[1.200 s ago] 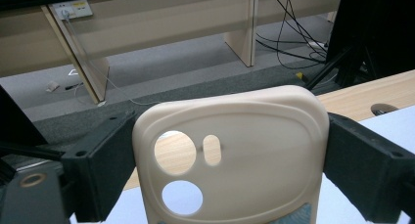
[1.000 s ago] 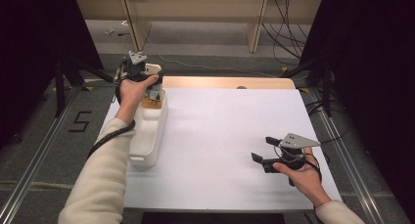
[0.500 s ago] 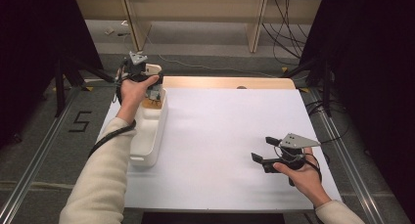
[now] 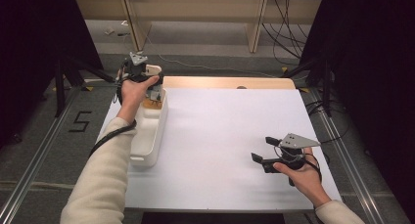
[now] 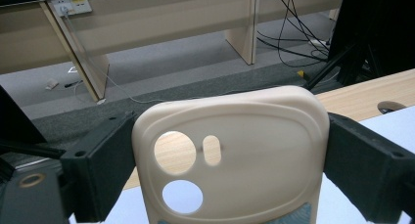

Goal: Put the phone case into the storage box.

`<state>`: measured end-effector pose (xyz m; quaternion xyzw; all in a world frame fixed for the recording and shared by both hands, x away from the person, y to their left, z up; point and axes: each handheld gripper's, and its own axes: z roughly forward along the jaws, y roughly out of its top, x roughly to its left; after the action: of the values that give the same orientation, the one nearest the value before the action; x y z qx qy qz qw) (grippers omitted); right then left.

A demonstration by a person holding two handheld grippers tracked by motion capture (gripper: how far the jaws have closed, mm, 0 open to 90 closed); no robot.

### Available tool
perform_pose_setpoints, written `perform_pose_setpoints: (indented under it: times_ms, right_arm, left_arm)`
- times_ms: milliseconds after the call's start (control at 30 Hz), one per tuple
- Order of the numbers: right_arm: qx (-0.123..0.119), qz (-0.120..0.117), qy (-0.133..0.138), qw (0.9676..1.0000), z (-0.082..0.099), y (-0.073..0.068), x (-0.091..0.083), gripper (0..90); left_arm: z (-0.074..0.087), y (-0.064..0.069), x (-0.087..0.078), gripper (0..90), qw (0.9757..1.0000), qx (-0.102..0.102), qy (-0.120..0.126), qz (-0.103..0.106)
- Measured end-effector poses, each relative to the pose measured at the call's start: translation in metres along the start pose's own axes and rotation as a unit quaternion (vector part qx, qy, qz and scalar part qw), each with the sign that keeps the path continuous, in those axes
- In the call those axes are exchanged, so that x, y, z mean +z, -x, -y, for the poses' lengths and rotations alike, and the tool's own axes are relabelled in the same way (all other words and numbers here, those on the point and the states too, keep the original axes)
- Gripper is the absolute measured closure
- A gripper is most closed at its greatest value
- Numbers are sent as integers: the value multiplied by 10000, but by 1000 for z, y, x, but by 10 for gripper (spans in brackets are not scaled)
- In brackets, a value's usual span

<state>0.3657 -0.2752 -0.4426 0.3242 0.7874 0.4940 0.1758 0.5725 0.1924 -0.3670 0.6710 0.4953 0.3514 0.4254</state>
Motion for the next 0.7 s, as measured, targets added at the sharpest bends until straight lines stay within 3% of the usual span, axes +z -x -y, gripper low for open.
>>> perform_pose_setpoints:
  times_ms: [700]
  right_arm:
    - [12, 16, 14, 10000, 0, 0, 0, 161]
  left_arm:
    - [5, -2, 5, 102, 10000, -44, -60, -27]
